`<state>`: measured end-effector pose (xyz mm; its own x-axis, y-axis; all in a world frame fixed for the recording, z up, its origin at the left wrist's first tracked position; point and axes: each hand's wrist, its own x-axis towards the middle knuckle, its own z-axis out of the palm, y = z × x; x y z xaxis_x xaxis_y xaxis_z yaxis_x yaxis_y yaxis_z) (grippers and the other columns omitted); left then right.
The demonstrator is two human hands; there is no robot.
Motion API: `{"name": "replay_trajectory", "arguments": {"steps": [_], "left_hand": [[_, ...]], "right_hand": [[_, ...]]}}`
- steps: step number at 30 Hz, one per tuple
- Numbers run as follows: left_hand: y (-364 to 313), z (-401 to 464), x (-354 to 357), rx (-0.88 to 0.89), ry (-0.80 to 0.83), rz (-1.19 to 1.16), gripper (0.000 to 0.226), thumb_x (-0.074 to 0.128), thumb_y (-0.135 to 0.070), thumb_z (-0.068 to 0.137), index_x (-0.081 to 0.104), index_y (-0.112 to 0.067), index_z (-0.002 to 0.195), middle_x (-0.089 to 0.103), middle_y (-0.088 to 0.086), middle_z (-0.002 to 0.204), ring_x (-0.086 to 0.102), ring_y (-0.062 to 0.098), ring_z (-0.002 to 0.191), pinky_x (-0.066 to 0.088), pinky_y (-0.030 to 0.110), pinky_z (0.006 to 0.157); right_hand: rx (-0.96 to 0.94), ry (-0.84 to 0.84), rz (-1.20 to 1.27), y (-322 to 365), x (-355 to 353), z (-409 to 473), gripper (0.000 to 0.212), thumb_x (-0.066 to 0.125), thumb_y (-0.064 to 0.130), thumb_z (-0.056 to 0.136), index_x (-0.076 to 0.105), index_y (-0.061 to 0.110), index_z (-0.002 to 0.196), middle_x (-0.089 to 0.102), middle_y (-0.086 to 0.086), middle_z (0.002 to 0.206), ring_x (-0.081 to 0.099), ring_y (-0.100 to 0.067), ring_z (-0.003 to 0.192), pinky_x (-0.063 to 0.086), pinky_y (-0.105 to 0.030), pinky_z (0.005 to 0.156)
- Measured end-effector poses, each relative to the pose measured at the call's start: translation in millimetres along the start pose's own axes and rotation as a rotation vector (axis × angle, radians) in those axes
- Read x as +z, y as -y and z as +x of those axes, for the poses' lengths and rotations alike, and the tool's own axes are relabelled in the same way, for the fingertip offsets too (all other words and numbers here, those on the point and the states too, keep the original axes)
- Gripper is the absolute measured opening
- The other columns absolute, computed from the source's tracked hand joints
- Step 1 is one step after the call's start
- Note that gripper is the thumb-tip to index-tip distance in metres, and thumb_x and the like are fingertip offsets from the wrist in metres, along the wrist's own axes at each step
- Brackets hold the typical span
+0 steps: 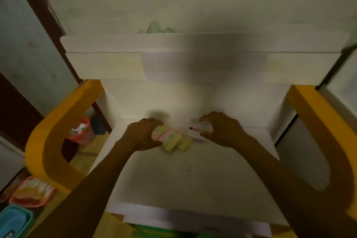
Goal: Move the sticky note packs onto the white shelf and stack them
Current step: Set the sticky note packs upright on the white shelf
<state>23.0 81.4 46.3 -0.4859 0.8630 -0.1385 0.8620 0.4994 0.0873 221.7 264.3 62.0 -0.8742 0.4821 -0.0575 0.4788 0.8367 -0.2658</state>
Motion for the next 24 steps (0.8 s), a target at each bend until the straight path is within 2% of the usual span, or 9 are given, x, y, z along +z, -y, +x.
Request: {"name": "replay_trajectory", "arguments": {"steps": [4, 10, 12, 16, 24], "left_hand": [[16, 29, 15, 0.120, 0.101, 0.012, 0.084, 0.072, -0.052, 0.075, 0.032, -0.030, 0.146, 0.035, -0.004, 0.150, 0.035, 0.018, 0.136, 0.035, 0.036, 0.107], [15, 66, 43, 0.230, 0.261, 0.008, 0.096, 0.072, -0.046, 0.078, 0.012, -0.029, 0.152, 0.015, -0.004, 0.159, 0.016, 0.020, 0.145, 0.023, 0.040, 0.116], [16, 75, 54, 0.252, 0.306, 0.036, 0.101, 0.075, -0.042, 0.076, 0.009, -0.031, 0.152, 0.013, -0.003, 0.159, 0.016, 0.021, 0.145, 0.022, 0.039, 0.117], [17, 84, 70, 0.320, 0.304, 0.082, 0.092, 0.074, -0.029, 0.078, 0.018, -0.026, 0.151, 0.019, 0.001, 0.156, 0.024, 0.021, 0.142, 0.027, 0.034, 0.114], [15, 89, 45, 0.407, 0.169, 0.060, 0.084, 0.080, -0.035, 0.068, 0.037, -0.019, 0.139, 0.040, 0.000, 0.135, 0.041, 0.020, 0.121, 0.042, 0.034, 0.096]], "right_hand": [[0.061, 0.015, -0.007, 4, 14, 10, 0.053, 0.061, 0.048, 0.088, 0.046, 0.035, 0.137, 0.049, 0.003, 0.138, 0.047, -0.019, 0.124, 0.044, -0.035, 0.094], [0.104, 0.017, -0.025, 5, 33, 10, 0.052, 0.063, 0.044, 0.087, 0.048, 0.033, 0.136, 0.051, 0.002, 0.137, 0.050, -0.018, 0.120, 0.047, -0.033, 0.091], [0.109, 0.029, -0.047, 4, 40, 8, 0.052, 0.063, 0.045, 0.088, 0.048, 0.032, 0.136, 0.050, 0.003, 0.137, 0.049, -0.017, 0.121, 0.047, -0.034, 0.092], [0.146, 0.057, -0.069, -1, 52, 3, 0.050, 0.057, 0.048, 0.090, 0.046, 0.033, 0.137, 0.047, 0.006, 0.142, 0.047, -0.015, 0.125, 0.046, -0.032, 0.097], [0.278, 0.002, 0.102, -7, 67, 14, 0.051, 0.061, 0.046, 0.089, 0.046, 0.029, 0.136, 0.053, 0.000, 0.131, 0.051, -0.017, 0.117, 0.046, -0.029, 0.093]]}}
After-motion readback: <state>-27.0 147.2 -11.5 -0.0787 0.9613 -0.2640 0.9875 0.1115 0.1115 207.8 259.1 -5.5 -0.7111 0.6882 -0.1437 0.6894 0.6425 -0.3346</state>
